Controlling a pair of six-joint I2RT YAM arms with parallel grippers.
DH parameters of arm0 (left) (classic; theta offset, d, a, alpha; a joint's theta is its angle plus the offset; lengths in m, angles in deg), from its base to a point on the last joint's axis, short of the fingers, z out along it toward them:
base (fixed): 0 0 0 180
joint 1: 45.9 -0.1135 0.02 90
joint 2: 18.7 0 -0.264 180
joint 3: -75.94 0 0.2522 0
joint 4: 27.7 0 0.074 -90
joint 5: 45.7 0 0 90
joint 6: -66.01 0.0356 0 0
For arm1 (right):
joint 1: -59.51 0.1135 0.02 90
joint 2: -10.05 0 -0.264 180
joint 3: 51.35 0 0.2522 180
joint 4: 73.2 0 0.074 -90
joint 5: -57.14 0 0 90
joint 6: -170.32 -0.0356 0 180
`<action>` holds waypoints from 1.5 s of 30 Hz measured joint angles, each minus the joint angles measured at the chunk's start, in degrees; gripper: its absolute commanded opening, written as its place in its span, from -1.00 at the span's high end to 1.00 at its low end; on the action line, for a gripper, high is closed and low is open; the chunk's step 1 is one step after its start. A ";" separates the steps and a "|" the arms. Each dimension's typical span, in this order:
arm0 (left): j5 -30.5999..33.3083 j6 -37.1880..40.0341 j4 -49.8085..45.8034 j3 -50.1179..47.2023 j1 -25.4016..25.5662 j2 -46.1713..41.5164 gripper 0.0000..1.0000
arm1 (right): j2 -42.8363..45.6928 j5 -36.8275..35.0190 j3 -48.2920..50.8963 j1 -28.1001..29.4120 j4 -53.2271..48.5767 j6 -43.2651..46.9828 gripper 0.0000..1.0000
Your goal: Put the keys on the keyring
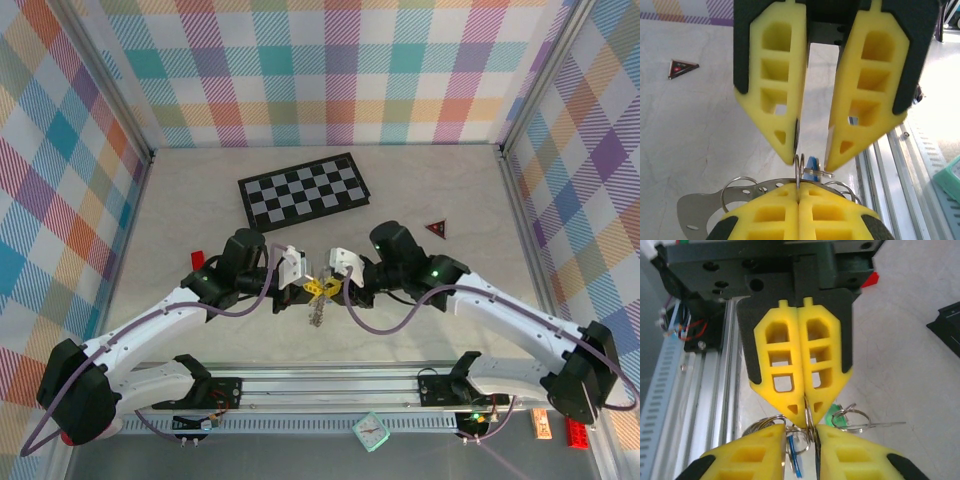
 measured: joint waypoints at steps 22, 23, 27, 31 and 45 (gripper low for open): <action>-2.29 -6.95 11.78 -5.40 -0.02 -0.39 1.00 | 2.05 3.87 7.80 -1.44 14.43 -11.89 0.92; -2.23 -7.15 11.78 -5.51 -0.02 -0.44 1.00 | 1.90 4.09 7.80 -1.44 14.47 -11.89 0.99; -1.88 -7.37 11.74 -5.81 -0.02 -0.79 0.62 | 1.60 4.61 7.80 -1.51 14.40 -11.63 1.00; -1.05 -6.62 11.23 -5.73 0.00 -1.60 0.47 | 1.57 4.52 7.54 -1.51 11.93 -9.86 1.00; 0.50 0.39 0.66 0.17 0.00 -0.28 0.54 | -1.99 3.56 -2.16 -1.42 -2.32 0.44 1.00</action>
